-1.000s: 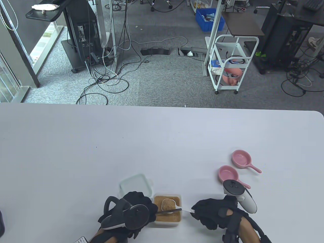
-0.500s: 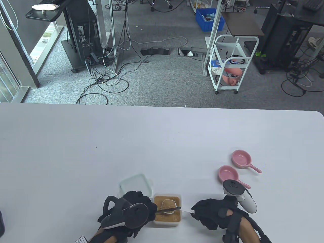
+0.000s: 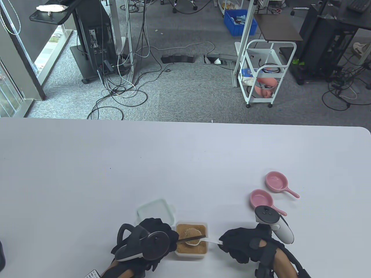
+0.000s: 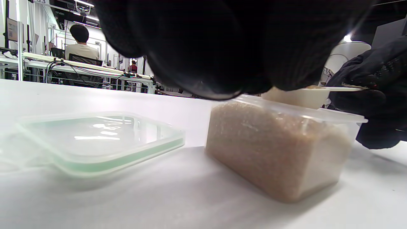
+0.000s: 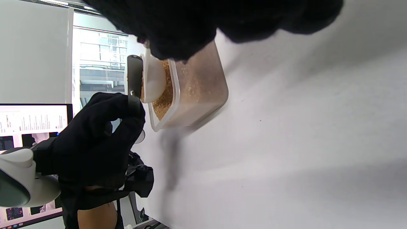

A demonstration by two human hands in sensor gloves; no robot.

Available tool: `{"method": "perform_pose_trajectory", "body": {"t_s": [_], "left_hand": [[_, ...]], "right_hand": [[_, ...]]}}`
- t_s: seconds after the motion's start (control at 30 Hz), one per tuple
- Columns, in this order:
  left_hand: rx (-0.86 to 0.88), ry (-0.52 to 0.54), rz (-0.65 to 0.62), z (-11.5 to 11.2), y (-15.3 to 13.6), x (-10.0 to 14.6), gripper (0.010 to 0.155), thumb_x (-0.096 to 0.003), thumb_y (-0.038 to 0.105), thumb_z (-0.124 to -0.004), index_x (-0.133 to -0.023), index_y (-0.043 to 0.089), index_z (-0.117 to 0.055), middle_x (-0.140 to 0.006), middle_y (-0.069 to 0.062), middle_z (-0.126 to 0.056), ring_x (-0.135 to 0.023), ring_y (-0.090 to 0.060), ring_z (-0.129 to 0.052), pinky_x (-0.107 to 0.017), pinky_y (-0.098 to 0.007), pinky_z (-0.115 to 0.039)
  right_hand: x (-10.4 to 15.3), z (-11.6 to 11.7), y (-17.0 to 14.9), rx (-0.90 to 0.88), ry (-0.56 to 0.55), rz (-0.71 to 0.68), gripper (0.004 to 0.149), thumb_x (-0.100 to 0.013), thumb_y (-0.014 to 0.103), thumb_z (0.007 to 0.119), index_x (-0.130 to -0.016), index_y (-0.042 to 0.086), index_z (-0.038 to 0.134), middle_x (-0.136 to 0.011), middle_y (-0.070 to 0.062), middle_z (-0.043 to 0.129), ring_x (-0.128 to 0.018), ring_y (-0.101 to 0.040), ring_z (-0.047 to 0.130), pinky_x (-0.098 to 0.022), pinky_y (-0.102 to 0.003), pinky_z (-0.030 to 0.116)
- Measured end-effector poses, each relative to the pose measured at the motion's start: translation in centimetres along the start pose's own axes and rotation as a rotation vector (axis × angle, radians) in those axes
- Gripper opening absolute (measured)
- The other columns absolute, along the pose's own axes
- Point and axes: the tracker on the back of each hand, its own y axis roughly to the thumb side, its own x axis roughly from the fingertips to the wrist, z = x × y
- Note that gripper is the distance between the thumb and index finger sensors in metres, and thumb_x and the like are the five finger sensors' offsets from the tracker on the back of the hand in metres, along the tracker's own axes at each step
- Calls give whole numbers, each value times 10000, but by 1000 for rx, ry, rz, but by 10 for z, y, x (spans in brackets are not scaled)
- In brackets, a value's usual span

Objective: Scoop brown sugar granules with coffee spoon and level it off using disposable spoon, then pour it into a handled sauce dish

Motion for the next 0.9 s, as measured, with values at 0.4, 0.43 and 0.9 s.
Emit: {"method": "perform_pose_trajectory", "body": {"t_s": [0.4,0.43,0.9], "left_hand": [[1,6,16,0,-3,-1,418,-427,539,-847,-827,430,-893,-750,140,-953,-709,-123,-976,-749,-456,-723],[2,7,17,0,-4,-1,416,-427,539,-846,-827,431,-893,-750,142,-953,-710,-121,-976,-749,-452,-726],[-3,8,42,0,-9,-1,417,-429,541,-843,-830,435,-890,-753,143,-953,-713,-120,-976,-748,-453,-725]], "right_hand": [[0,1,0,-2,11,-7,431,-523,359,742,-848,97,851,-422,14,944,-230,-231,905,-481,-551,726],[0,1,0,-3,11,-8,430,-523,359,742,-848,99,851,-422,14,943,-230,-231,905,-481,-551,726],[-1,1,0,-2,21,-14,431,-523,360,742,-849,99,851,-423,14,943,-231,-231,905,-482,-551,726]]}}
